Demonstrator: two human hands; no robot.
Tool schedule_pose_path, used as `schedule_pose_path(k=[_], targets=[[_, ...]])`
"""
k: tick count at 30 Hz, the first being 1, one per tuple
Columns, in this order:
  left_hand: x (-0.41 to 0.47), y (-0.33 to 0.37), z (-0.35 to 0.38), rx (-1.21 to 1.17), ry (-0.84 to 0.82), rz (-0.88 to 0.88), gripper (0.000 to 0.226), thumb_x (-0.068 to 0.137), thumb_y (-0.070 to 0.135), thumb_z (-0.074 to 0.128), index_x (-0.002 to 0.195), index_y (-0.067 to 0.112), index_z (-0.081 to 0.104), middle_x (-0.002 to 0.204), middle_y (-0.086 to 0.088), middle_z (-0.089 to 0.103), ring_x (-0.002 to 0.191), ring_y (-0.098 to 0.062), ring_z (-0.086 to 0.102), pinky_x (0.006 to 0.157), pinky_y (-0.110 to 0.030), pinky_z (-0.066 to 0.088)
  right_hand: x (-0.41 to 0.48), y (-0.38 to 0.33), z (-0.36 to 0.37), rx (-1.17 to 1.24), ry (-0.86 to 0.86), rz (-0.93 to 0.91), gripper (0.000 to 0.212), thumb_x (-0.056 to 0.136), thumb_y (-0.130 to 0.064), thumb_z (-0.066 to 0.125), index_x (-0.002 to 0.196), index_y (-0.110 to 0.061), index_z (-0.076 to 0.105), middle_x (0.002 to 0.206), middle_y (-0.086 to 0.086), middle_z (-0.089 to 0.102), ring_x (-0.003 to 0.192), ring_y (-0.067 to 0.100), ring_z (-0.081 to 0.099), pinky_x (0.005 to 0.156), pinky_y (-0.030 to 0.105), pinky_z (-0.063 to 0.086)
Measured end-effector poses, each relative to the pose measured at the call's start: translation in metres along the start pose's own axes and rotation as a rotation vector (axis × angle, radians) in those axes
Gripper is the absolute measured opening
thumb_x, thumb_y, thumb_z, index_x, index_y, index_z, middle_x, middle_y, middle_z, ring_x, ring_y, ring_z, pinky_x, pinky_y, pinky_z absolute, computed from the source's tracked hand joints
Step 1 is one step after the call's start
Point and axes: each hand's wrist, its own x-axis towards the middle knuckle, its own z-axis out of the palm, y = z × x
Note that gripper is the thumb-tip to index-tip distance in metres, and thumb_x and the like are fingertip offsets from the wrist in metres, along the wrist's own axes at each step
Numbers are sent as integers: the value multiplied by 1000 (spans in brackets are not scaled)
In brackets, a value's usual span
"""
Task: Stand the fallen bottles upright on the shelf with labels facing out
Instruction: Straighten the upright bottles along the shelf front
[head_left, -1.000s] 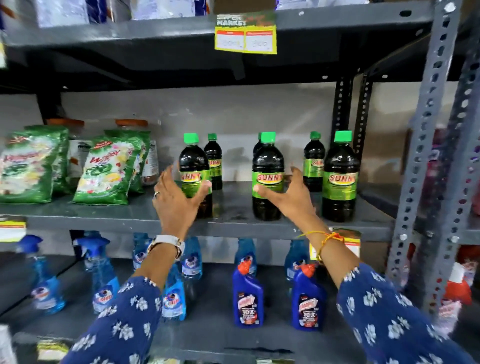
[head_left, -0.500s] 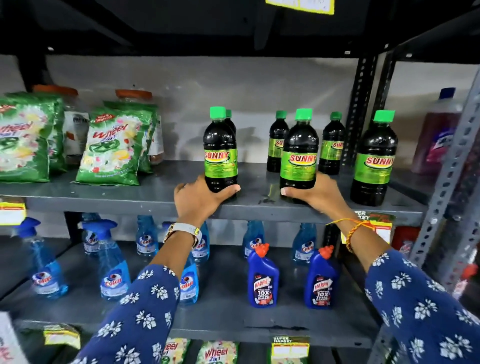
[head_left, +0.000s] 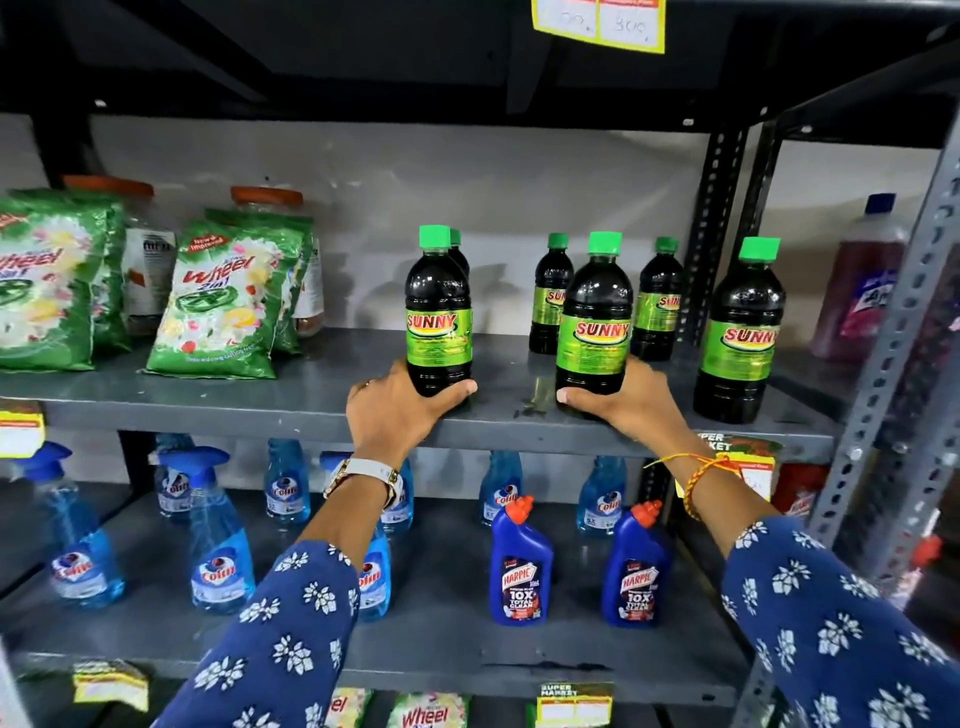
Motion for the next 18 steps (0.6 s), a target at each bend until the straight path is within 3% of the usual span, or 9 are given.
schedule_pose_path(k=[5, 8, 10, 11, 14, 16, 18], targets=[[-4, 4, -3, -2, -14, -22, 75, 68, 80, 50, 105, 15, 56, 96, -9, 69, 91, -30, 63, 84, -38, 44, 2, 3, -1, 24, -15, 1, 56, 66, -45, 80, 113, -21, 65, 112, 4, 69, 109, 20, 63, 85, 22, 42], [-6, 3, -8, -116, 3, -51, 99, 65, 76, 57, 130, 4, 39, 120, -20, 59, 110, -34, 56, 93, -43, 41, -6, 1, -5, 176, 56, 56, 87, 62, -48, 81, 132, -12, 45, 127, 6, 58, 123, 21, 53, 94, 29, 43], [-11, 5, -12, -309, 117, -46, 113, 67, 74, 58, 144, 1, 19, 144, -24, 35, 131, -34, 35, 107, -47, 31, -22, 3, -14, 273, 199, -18, 108, 60, -51, 80, 144, -10, 26, 145, 9, 40, 134, 22, 40, 109, 35, 36], [-16, 10, -14, -373, 223, -3, 111, 70, 73, 57, 146, 1, 17, 147, -23, 30, 134, -33, 29, 109, -47, 26, -31, 6, -23, 269, 305, -117, 104, 63, -47, 80, 144, -10, 26, 145, 10, 38, 134, 20, 38, 111, 33, 34], [-30, 42, -23, -463, 456, 197, 89, 77, 64, 56, 136, 1, 36, 134, -18, 45, 122, -29, 42, 103, -40, 34, -42, 22, -56, 135, 681, -353, 80, 70, -34, 79, 131, -2, 39, 130, 18, 43, 123, 25, 42, 106, 34, 38], [-33, 79, -25, -513, 362, 279, 82, 77, 61, 59, 133, 3, 42, 130, -13, 49, 116, -25, 48, 98, -36, 39, -35, 32, -82, 156, 740, -298, 80, 70, -36, 79, 130, -3, 38, 127, 15, 41, 120, 27, 43, 104, 40, 39], [-30, 113, -19, -503, 177, 307, 91, 74, 64, 64, 139, 6, 36, 137, -11, 47, 121, -24, 47, 101, -39, 39, -17, 47, -96, 260, 629, -124, 91, 68, -43, 79, 136, -7, 32, 131, 9, 39, 123, 20, 41, 106, 33, 36]])
